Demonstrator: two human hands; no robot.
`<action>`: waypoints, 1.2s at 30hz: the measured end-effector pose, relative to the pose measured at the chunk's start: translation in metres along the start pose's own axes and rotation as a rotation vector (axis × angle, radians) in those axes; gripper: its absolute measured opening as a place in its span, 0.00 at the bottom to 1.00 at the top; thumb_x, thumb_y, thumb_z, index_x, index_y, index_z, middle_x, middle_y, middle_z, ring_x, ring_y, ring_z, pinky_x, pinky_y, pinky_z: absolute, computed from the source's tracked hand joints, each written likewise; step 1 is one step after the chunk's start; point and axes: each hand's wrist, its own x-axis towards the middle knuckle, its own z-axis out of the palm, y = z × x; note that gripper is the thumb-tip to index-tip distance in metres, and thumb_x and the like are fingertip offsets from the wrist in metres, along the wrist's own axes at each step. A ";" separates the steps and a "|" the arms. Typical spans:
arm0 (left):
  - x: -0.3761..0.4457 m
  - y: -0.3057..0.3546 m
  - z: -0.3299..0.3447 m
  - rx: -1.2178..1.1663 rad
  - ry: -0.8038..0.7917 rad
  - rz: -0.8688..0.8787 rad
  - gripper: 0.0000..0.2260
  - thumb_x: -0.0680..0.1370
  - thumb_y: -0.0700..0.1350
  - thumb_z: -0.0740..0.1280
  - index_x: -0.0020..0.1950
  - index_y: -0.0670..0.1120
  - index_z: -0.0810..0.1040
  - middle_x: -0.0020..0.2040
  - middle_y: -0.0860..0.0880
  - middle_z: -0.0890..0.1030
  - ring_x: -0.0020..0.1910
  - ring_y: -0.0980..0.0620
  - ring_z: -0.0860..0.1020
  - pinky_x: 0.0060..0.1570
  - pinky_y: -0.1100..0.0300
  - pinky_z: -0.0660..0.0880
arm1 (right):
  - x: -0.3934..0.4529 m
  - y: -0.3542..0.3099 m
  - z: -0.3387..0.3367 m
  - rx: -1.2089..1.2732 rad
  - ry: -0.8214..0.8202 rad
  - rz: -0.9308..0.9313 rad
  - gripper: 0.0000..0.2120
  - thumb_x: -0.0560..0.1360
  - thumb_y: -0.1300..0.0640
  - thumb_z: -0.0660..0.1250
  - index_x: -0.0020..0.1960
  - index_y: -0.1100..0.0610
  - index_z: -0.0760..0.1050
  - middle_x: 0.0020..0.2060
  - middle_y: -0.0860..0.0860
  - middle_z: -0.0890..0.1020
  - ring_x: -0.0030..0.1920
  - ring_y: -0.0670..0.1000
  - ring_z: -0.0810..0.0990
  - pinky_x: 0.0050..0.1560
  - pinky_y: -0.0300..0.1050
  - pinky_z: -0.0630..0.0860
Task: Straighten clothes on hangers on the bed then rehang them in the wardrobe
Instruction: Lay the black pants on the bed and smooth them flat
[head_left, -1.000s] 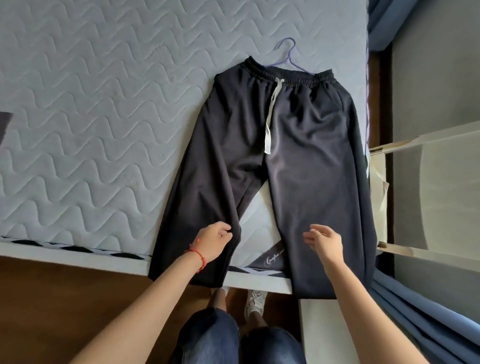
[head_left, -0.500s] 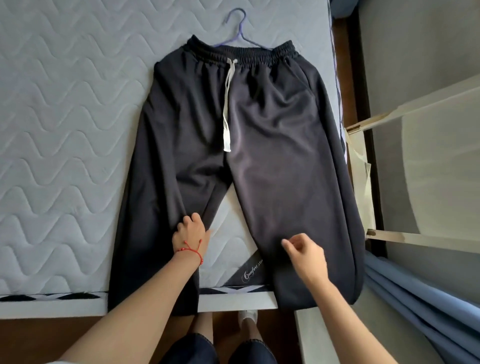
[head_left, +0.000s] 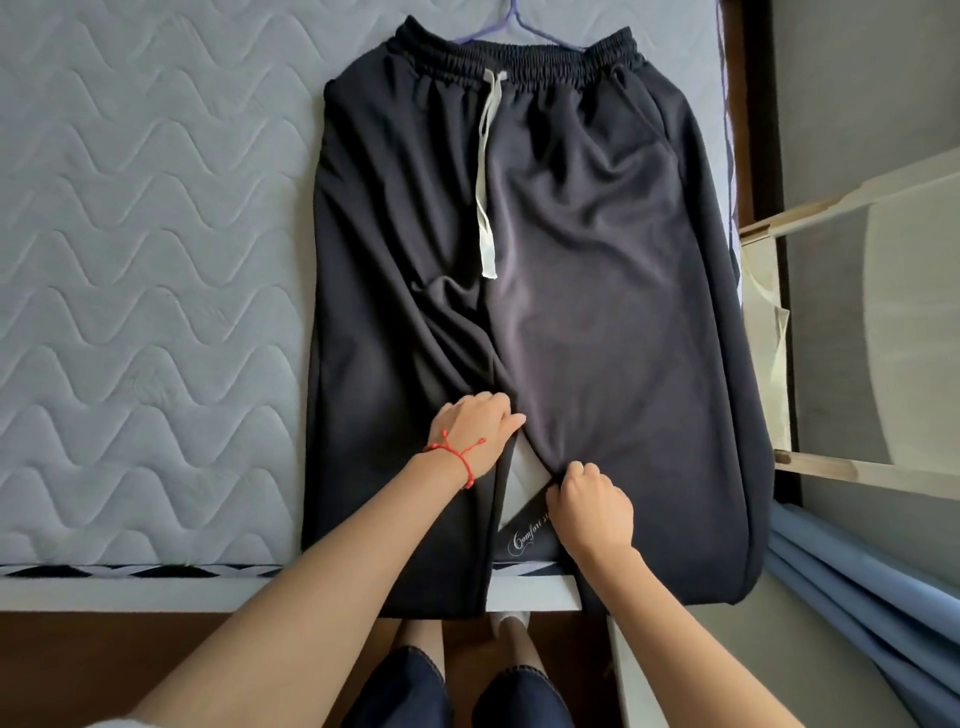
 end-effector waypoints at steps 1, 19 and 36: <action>-0.002 -0.008 0.002 -0.011 0.035 -0.028 0.15 0.79 0.52 0.56 0.50 0.42 0.76 0.54 0.42 0.78 0.56 0.41 0.75 0.54 0.50 0.68 | 0.000 0.002 -0.002 0.026 -0.015 0.000 0.07 0.77 0.56 0.55 0.42 0.57 0.62 0.50 0.55 0.78 0.50 0.58 0.77 0.39 0.45 0.62; -0.090 -0.169 0.017 -0.994 0.182 -0.675 0.14 0.75 0.45 0.68 0.57 0.40 0.76 0.53 0.44 0.79 0.53 0.44 0.77 0.54 0.54 0.73 | -0.020 -0.072 0.029 0.953 -0.212 0.239 0.08 0.74 0.57 0.66 0.46 0.63 0.77 0.43 0.57 0.82 0.46 0.53 0.78 0.44 0.43 0.68; -0.137 -0.238 0.043 -0.645 0.264 -0.802 0.21 0.75 0.41 0.67 0.27 0.48 0.59 0.27 0.47 0.61 0.35 0.48 0.64 0.35 0.56 0.60 | -0.045 -0.081 0.064 0.716 -0.418 0.264 0.15 0.74 0.55 0.62 0.30 0.59 0.75 0.36 0.59 0.84 0.45 0.60 0.82 0.51 0.52 0.79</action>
